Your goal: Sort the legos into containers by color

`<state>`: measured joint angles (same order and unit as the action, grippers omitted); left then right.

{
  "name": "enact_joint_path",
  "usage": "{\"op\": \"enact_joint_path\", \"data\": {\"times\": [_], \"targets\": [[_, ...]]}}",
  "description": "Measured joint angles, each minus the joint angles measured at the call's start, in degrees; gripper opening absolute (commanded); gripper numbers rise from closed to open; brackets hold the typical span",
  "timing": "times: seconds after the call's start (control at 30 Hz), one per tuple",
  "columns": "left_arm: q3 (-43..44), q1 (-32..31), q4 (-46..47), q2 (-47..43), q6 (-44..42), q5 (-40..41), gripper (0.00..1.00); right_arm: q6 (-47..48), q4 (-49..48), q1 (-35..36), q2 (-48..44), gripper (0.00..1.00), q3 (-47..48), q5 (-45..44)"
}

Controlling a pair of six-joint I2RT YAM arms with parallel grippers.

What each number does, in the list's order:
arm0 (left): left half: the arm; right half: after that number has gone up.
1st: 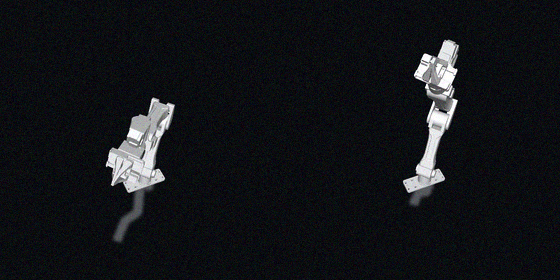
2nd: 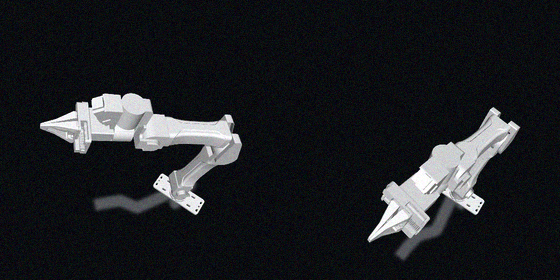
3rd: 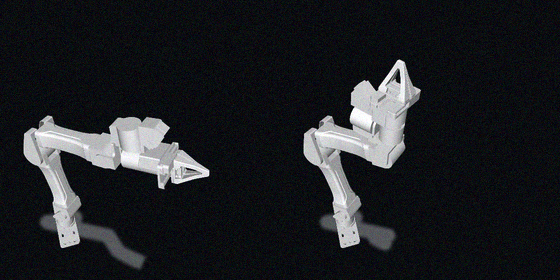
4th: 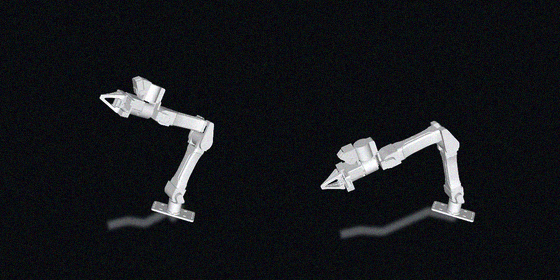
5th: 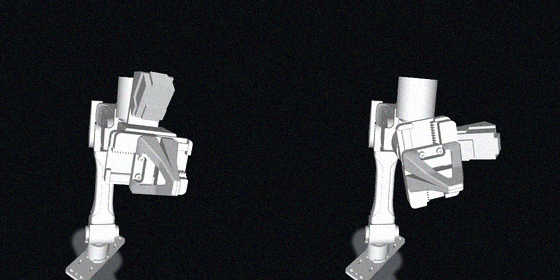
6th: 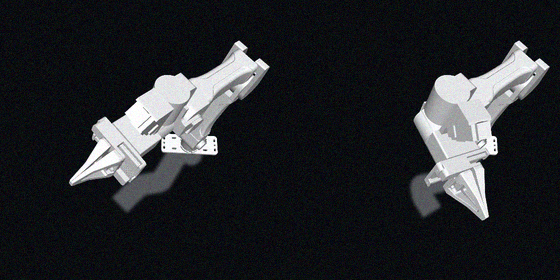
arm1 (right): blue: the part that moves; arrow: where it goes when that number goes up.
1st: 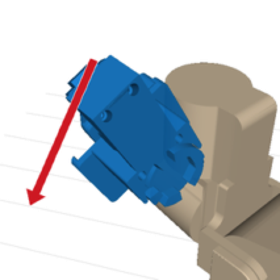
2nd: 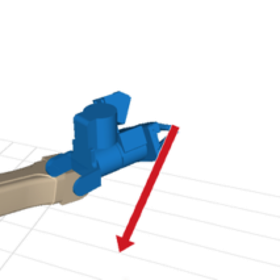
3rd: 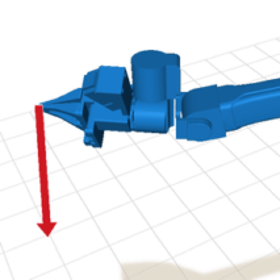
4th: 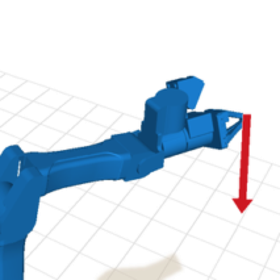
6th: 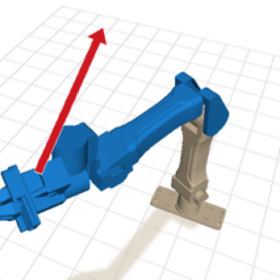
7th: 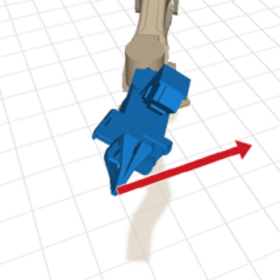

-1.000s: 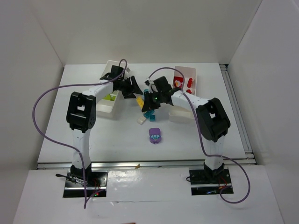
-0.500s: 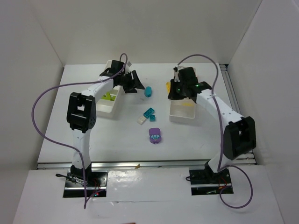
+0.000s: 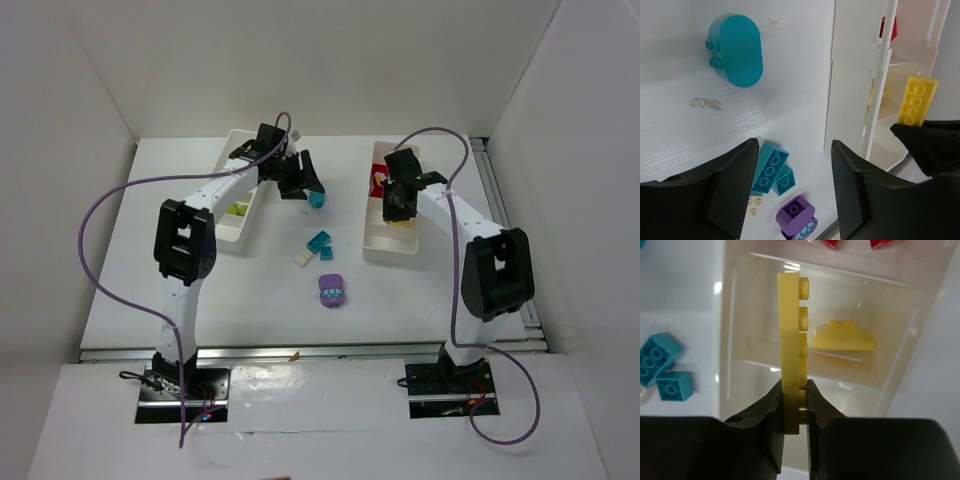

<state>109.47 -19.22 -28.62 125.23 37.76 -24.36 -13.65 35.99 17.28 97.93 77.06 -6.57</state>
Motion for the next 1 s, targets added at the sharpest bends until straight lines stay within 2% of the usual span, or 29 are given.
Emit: {"op": "enact_joint_path", "data": {"times": [0.17, 0.3, 0.33, 0.43, 0.53, 0.57, 0.6, 0.67, 1.0], "targets": [[0.0, -0.4, -1.6, 0.7, 0.0, 0.4, 0.71, 0.2, 0.2, -2.1, 2.0, 0.03, 1.2, -0.4], [0.0, -0.3, -2.1, 1.5, 0.0, 0.7, 0.71, 0.2, -0.3, -3.0, 3.2, 0.12, 2.4, -0.2], [0.0, -0.3, -2.2, 1.7, 0.0, 0.7, 0.71, 0.2, -0.4, -3.1, 3.6, 0.19, 2.7, -0.2], [0.0, -0.2, -2.4, 2.1, 0.0, 0.7, 0.71, 0.1, -0.5, -3.1, 4.7, 0.26, 2.8, -0.1], [0.0, -0.2, -2.9, 2.2, -0.1, 0.7, 0.73, -0.3, -0.5, -3.1, 5.4, 0.46, 2.8, -0.1], [0.0, -0.2, -2.9, 2.2, -0.2, 0.7, 0.76, -0.4, -0.5, -3.1, 5.5, 0.51, 2.8, 0.0], [0.1, -0.2, -2.9, 2.2, -0.2, 0.7, 0.86, -0.4, -0.5, -3.1, 5.5, 0.55, 2.8, -0.1], [0.4, -0.2, -3.2, 2.2, -0.5, 0.8, 0.87, -0.5, -0.4, -3.1, 5.5, 0.62, 2.8, -0.1], [7.7, -0.8, -5.4, 5.0, -1.6, 4.2, 0.85, -1.2, -0.5, -3.3, 2.8, 0.64, 4.8, -0.3]]}}
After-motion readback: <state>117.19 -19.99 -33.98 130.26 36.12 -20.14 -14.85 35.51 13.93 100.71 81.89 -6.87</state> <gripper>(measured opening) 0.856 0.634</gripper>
